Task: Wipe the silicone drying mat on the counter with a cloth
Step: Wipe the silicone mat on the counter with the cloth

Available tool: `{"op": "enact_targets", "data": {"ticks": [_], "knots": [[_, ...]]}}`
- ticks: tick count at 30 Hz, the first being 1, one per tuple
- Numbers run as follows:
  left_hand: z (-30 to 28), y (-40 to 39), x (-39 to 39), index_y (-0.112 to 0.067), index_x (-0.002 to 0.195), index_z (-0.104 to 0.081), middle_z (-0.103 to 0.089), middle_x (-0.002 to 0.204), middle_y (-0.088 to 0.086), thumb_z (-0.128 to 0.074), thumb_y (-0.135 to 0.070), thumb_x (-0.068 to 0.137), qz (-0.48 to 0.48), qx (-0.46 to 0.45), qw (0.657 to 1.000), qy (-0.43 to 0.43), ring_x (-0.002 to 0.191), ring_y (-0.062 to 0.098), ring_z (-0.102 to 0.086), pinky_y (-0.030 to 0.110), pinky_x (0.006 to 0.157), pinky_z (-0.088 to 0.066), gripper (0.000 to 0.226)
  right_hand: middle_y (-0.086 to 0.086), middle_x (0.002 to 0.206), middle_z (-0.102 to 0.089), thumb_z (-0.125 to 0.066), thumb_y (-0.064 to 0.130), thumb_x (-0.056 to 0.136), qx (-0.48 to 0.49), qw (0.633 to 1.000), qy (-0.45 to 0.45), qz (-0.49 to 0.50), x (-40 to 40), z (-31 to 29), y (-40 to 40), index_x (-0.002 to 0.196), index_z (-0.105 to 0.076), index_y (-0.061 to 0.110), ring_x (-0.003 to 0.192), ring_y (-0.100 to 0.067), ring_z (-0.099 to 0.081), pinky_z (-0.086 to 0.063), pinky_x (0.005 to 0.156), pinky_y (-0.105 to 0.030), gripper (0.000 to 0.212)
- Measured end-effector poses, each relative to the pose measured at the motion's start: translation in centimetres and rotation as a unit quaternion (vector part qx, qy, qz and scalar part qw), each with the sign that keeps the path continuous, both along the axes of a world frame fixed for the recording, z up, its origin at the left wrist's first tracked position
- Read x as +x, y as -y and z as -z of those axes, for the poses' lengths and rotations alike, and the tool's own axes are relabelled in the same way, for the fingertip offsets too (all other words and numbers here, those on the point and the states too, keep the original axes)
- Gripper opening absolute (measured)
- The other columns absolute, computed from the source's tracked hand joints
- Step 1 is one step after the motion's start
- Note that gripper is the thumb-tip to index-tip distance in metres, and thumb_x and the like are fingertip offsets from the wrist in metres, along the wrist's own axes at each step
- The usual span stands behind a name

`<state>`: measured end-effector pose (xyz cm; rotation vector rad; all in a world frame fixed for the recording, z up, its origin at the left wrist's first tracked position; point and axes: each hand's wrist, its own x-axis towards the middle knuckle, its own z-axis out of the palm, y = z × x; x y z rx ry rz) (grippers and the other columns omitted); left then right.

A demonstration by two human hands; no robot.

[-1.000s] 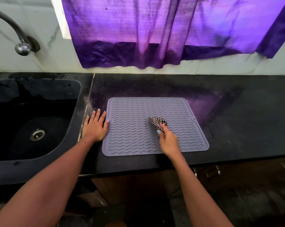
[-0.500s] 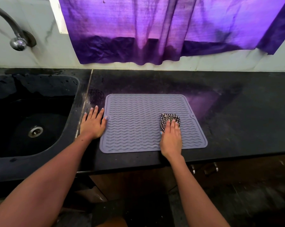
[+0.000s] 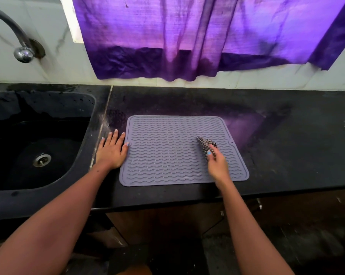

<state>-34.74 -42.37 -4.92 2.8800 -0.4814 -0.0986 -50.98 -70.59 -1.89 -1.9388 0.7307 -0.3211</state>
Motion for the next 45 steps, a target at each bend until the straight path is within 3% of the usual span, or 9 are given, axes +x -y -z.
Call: {"op": "enact_targets", "data": {"ticks": [3, 8, 14, 24, 28, 31, 34, 39, 45], "knots": [[0.0, 0.0, -0.1, -0.020, 0.149, -0.011, -0.003, 0.158, 0.005, -0.017, -0.043, 0.099, 0.003, -0.002, 1.000, 0.003, 0.146, 0.021, 0.000, 0.041, 0.118, 0.001, 0.055, -0.010, 0.133, -0.053, -0.038, 0.014, 0.100, 0.102, 0.987, 0.066, 0.106, -0.3, -1.9, 2.1, 0.135, -0.046, 0.002, 0.124, -0.024, -0.049, -0.041, 0.094, -0.019, 0.038], [0.1, 0.0, 0.0, -0.020, 0.149, -0.011, -0.003, 0.158, 0.005, -0.015, -0.044, 0.099, 0.003, 0.002, 1.000, 0.003, 0.146, 0.020, 0.001, 0.041, 0.117, 0.001, 0.056, -0.009, 0.152, -0.030, -0.036, 0.017, 0.100, -0.150, 0.987, -0.018, 0.049, -1.3, -1.9, 1.9, 0.145, -0.030, 0.008, 0.141, -0.023, -0.028, -0.024, 0.113, -0.032, 0.047], [0.6, -0.3, 0.3, -0.021, 0.149, -0.013, -0.006, 0.158, 0.004, -0.007, -0.054, 0.091, 0.003, -0.003, 1.000, 0.013, 0.146, 0.020, -0.001, 0.041, 0.117, 0.000, 0.067, -0.009, 0.159, 0.003, -0.027, 0.036, 0.100, -0.317, 0.929, -0.180, -0.063, -1.3, 1.6, 1.3, 0.150, -0.004, 0.011, 0.147, -0.023, 0.003, -0.004, 0.120, -0.036, 0.061], [0.7, -0.2, 0.3, -0.021, 0.148, -0.018, -0.010, 0.158, 0.004, -0.006, -0.055, 0.083, -0.001, -0.019, 0.999, 0.026, 0.145, 0.020, -0.005, 0.041, 0.116, -0.002, 0.074, -0.005, 0.159, -0.001, -0.032, 0.024, 0.101, -0.268, 0.948, -0.158, -0.067, -0.9, 1.5, 2.0, 0.150, -0.009, 0.013, 0.147, -0.019, 0.000, -0.006, 0.121, -0.034, 0.056], [0.4, -0.3, 0.1, -0.020, 0.148, -0.017, -0.008, 0.158, 0.004, -0.010, -0.054, 0.092, 0.002, -0.016, 1.000, 0.018, 0.146, 0.020, -0.003, 0.041, 0.116, -0.001, 0.066, -0.006, 0.152, -0.031, -0.038, 0.014, 0.099, -0.087, 0.995, -0.041, 0.026, -0.9, 0.1, 2.7, 0.145, -0.033, 0.011, 0.140, -0.022, -0.030, -0.024, 0.114, -0.032, 0.046], [0.3, -0.2, 0.1, -0.021, 0.148, -0.015, -0.007, 0.158, 0.004, -0.019, -0.045, 0.098, 0.000, -0.009, 1.000, 0.015, 0.146, 0.019, -0.002, 0.040, 0.117, -0.001, 0.056, -0.011, 0.141, -0.048, -0.038, 0.017, 0.100, 0.033, 0.985, 0.055, 0.159, -1.1, -1.7, 3.8, 0.139, -0.043, 0.009, 0.129, -0.026, -0.044, -0.034, 0.106, -0.031, 0.040], [0.5, -0.2, 0.1, -0.021, 0.148, -0.016, -0.007, 0.158, 0.004, -0.020, -0.046, 0.099, 0.004, -0.013, 1.000, 0.016, 0.146, 0.019, -0.002, 0.041, 0.117, -0.001, 0.056, -0.012, 0.147, -0.039, -0.037, 0.014, 0.100, -0.118, 0.978, 0.030, 0.170, -2.0, -2.2, 4.4, 0.143, -0.036, 0.006, 0.137, -0.028, -0.036, -0.028, 0.111, -0.033, 0.044], [0.6, -0.4, 0.4, -0.022, 0.148, -0.016, -0.008, 0.158, 0.004, -0.007, -0.057, 0.087, 0.005, -0.020, 1.000, 0.017, 0.146, 0.019, -0.003, 0.040, 0.116, -0.001, 0.071, -0.015, 0.157, -0.011, -0.033, 0.025, 0.100, -0.298, 0.943, -0.149, 0.006, -2.9, 1.0, 4.5, 0.148, -0.016, 0.004, 0.146, -0.027, -0.008, -0.011, 0.120, -0.039, 0.055], [0.9, -0.2, 0.4, -0.020, 0.149, -0.016, -0.008, 0.158, 0.005, -0.015, -0.049, 0.097, 0.004, -0.006, 1.000, 0.025, 0.145, 0.020, -0.003, 0.042, 0.117, -0.002, 0.059, -0.011, 0.159, -0.001, -0.029, 0.034, 0.100, -0.338, 0.918, -0.208, -0.027, -2.9, 2.0, 4.8, 0.150, -0.006, 0.009, 0.147, -0.025, -0.001, -0.007, 0.120, -0.037, 0.061]]}}
